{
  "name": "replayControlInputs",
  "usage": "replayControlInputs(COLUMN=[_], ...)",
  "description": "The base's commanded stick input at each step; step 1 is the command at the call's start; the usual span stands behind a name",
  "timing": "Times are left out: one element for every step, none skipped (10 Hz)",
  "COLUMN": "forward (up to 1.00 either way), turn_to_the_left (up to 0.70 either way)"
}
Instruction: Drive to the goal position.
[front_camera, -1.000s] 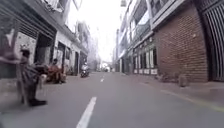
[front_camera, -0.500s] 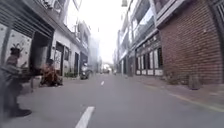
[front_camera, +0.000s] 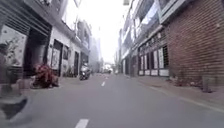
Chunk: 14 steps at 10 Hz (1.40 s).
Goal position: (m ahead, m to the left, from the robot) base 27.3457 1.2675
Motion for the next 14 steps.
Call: replayControlInputs(forward=[1.0, 1.0, 1.0, 1.0, 1.0, 1.0, 1.0, 1.0, 1.0, 1.0, 1.0, 1.0, 1.0, 1.0], turn_to_the_left=[0.0, 0.0, 0.0, 0.0, 0.0, 0.0, 0.0, 0.0, 0.0, 0.0, 0.0, 0.0, 0.0, 0.0])
